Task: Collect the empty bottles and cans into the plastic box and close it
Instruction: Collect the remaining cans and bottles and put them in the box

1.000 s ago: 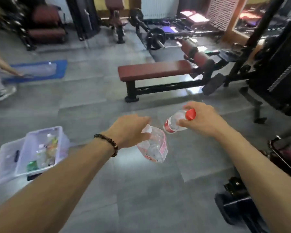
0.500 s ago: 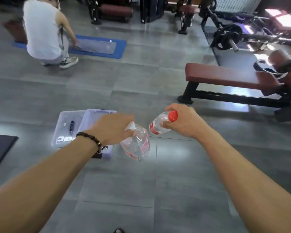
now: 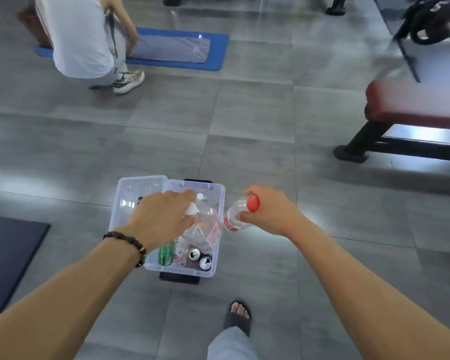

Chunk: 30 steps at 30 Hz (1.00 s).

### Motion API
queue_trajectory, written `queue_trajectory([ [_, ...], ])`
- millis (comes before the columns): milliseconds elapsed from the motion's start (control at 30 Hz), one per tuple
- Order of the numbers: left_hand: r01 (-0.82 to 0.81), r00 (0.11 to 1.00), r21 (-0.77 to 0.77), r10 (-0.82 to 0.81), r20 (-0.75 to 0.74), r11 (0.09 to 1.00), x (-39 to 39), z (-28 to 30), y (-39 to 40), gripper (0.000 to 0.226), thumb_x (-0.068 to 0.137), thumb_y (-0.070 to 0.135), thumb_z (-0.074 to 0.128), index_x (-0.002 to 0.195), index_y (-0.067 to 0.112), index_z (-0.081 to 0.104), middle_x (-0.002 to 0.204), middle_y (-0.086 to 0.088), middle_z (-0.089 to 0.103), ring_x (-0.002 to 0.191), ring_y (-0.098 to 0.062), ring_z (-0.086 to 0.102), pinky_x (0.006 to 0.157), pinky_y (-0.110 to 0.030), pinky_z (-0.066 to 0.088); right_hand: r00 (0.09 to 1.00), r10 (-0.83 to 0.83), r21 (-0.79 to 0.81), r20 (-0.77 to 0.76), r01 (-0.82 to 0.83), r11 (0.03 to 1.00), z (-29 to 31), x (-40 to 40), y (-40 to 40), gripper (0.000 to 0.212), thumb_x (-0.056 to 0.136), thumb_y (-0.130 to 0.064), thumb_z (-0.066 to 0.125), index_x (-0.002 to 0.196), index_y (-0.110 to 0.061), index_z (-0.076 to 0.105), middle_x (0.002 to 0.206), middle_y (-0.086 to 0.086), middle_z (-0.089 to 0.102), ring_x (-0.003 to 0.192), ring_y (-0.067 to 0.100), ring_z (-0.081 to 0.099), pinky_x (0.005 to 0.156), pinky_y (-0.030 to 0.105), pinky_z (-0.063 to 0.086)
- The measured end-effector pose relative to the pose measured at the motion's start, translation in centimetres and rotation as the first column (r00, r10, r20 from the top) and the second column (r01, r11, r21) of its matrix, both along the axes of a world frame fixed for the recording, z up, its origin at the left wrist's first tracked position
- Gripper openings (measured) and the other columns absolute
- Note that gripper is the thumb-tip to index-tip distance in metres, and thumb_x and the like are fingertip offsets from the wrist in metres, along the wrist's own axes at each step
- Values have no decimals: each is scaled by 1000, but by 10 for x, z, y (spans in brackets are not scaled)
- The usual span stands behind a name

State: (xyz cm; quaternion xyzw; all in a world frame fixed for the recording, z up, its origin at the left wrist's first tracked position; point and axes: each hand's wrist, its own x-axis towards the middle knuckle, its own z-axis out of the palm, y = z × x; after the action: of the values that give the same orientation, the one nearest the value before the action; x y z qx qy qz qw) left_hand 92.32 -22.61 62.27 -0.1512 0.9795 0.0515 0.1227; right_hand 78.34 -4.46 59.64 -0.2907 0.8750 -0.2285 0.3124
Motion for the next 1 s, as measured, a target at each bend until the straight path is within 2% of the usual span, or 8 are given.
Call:
queue_trajectory([
  [167,33,999,-27,-32,29,999,-34,-68,-83,25,92,44,48,108,25,46,89,0,67,78,-24,63,68,-37,52,999,-19,54,32,17,998,-75,-31,-83,42,77,-33,73,112,-14,60,106,4,63,99,23,57,85,33,48],
  [333,127,991,-82,-123,54,989,-67,-154,-154,32,93,43,48,115,20,44,107,1,64,86,-28,64,69,-36,50,998,-56,89,9,55,994,-158,-49,-155,55,77,-35,74,126,-20,55,120,4,60,106,21,55,85,26,41],
  [467,230,973,-185,-219,76,956,-84,-244,-188,38,96,43,42,122,17,36,121,2,53,83,-25,64,57,-32,39,996,-79,97,-45,83,992,-242,-55,-204,58,80,-32,72,132,-20,51,125,6,56,111,22,54,89,27,41],
  [567,238,971,-147,-233,51,960,-82,-316,-204,34,94,32,50,121,15,38,123,0,50,72,-22,64,48,-29,31,993,-71,136,-92,84,987,-309,-53,-226,57,82,-30,71,133,-19,49,127,7,53,111,24,55,91,28,42],
  [633,197,980,-66,-196,21,978,-73,-356,-210,31,87,24,61,114,15,47,123,-1,53,66,-22,64,44,-28,33,989,-69,154,-132,89,984,-346,-47,-232,55,83,-29,69,134,-20,47,133,6,49,112,26,56,93,31,43],
  [733,150,988,41,-152,42,988,-55,-402,-215,30,90,23,56,116,17,44,143,-3,39,78,-22,65,50,-30,38,982,-38,196,-184,74,978,-388,-35,-232,56,86,-27,67,136,-23,43,143,3,41,118,26,53,96,34,45],
  [833,157,978,110,-170,120,981,-32,-430,-216,44,93,39,48,129,19,33,154,-3,19,96,-23,63,63,-33,45,992,25,296,-126,13,955,-415,-23,-225,68,81,-31,70,140,-21,37,149,4,31,126,28,46,99,37,42],
  [1000,212,962,178,-237,133,961,-21,-437,-220,49,93,45,44,134,20,30,142,-1,37,112,-21,54,75,-34,52,1000,20,345,-14,-14,939,-417,-11,-221,81,76,-38,73,143,-23,30,154,7,24,131,30,40,105,42,39],
])
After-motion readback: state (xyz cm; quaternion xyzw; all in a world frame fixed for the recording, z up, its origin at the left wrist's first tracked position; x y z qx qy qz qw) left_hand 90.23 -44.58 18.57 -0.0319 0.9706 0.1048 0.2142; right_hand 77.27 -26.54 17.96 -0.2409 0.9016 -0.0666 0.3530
